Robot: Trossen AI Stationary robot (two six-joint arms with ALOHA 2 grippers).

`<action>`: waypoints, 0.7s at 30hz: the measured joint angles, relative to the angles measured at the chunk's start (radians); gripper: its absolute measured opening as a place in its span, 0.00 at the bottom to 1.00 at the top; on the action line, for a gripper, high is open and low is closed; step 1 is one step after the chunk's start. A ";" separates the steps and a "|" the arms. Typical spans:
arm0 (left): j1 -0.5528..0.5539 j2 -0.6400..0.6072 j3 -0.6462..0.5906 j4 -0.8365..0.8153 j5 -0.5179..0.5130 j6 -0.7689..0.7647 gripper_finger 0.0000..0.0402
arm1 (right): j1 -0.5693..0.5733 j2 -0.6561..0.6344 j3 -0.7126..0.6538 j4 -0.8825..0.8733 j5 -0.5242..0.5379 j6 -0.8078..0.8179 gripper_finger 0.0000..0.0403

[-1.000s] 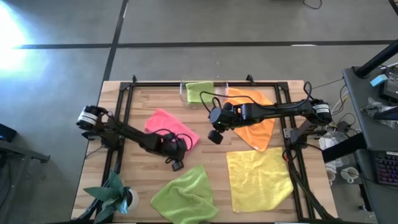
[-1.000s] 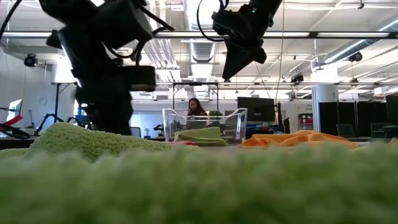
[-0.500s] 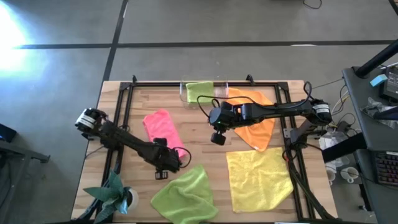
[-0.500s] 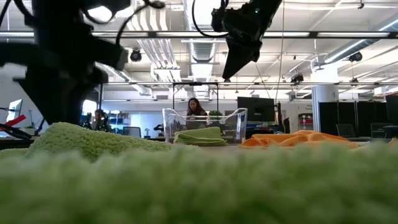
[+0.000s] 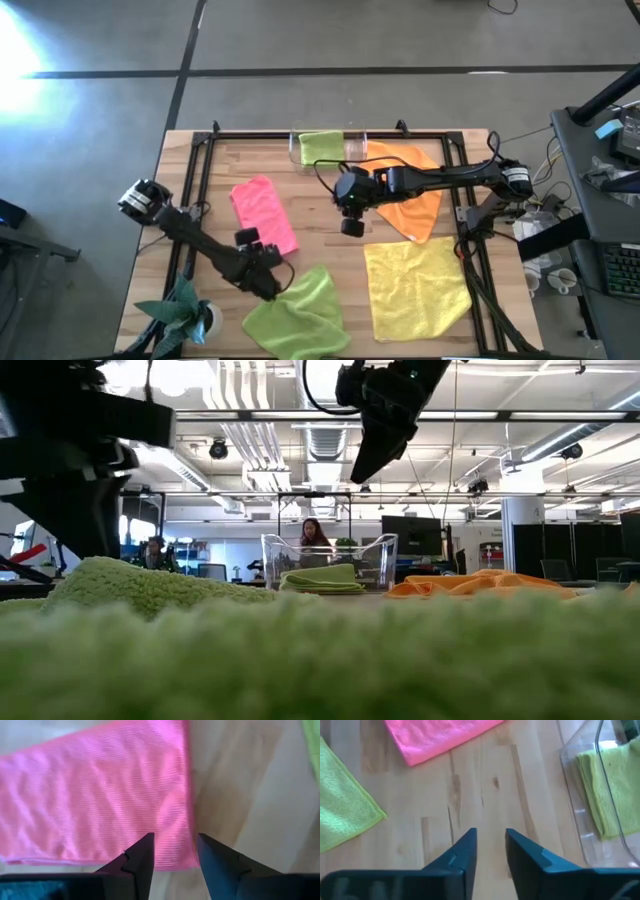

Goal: Fold microfiber towels
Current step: Fold the pink microfiber towel

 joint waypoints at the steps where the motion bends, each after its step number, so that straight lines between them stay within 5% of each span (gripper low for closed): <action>1: -0.013 0.000 -0.007 -0.003 -0.034 -0.033 0.33 | 0.000 0.001 0.000 0.009 -0.002 -0.007 0.27; 8: -0.084 -0.003 -0.056 0.007 -0.067 -0.200 0.33 | 0.000 0.018 0.000 0.060 -0.009 -0.046 0.39; 21: -0.112 -0.013 -0.136 0.156 -0.132 -0.201 0.33 | 0.000 0.120 -0.001 0.136 -0.034 -0.137 0.42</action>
